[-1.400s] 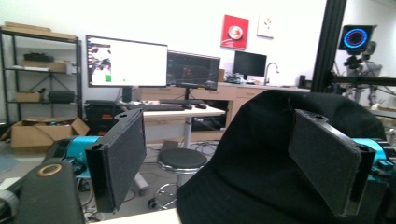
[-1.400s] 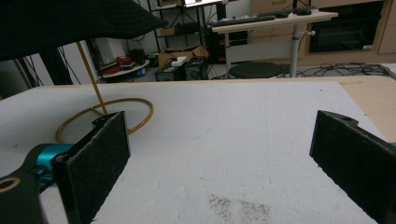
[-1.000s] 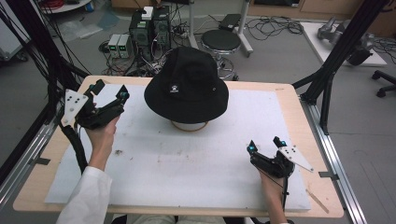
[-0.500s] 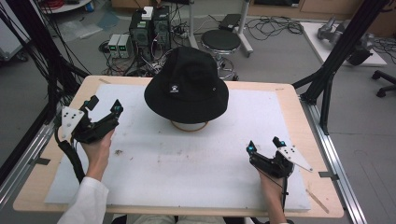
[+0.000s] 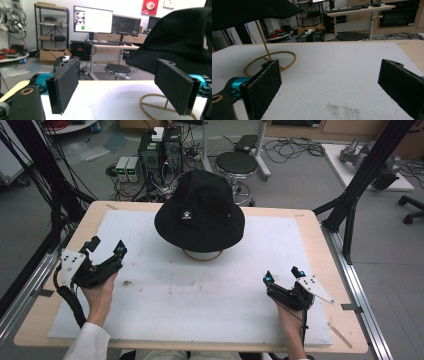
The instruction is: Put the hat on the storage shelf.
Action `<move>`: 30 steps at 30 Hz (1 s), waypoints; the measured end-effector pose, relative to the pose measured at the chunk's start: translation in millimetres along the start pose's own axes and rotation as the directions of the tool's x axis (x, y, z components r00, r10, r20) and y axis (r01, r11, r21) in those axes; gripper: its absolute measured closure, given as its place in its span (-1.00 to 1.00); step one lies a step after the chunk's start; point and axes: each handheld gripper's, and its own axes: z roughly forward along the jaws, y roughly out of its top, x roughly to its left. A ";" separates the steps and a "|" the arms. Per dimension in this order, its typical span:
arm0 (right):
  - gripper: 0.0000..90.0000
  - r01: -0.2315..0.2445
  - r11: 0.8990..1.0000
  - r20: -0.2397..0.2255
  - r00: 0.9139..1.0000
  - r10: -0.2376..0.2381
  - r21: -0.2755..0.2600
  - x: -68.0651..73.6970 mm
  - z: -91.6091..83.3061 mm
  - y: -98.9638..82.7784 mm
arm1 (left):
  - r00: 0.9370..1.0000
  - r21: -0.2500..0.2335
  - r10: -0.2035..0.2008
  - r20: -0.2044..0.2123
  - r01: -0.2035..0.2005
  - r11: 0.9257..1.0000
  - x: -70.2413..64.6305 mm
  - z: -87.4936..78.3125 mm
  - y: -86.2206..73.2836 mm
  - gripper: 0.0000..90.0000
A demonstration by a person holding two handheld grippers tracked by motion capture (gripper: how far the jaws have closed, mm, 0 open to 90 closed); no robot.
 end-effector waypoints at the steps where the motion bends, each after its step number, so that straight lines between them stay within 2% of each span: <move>1: -0.91 0.001 1.000 0.000 1.000 -0.001 0.001 0.1 0.0 0.0 | 1.000 0.001 0.002 -0.006 -0.002 1.000 1.4 -1.4 -2.9 -0.57; 7: -0.91 0.004 1.000 -0.004 1.000 -0.004 0.003 0.1 0.3 -0.3 | 0.999 0.030 0.007 -0.031 -0.007 1.000 7.9 -9.3 -19.7 -0.53; 11: -0.91 0.006 1.000 -0.009 1.000 -0.006 0.009 0.9 0.7 -0.5 | 0.999 0.051 0.028 -0.041 -0.026 0.998 12.0 -17.7 -28.3 -0.53; 16: -0.91 0.008 1.000 -0.008 1.000 -0.008 0.011 0.7 0.9 -0.7 | 0.999 0.072 -0.003 -0.051 0.007 0.997 19.1 -25.0 -39.4 -0.53; 30: -0.91 0.005 1.000 -0.013 1.000 -0.005 0.013 2.0 1.0 -1.0 | 0.999 0.072 -0.001 -0.054 0.005 0.997 25.4 -36.6 -40.8 -0.53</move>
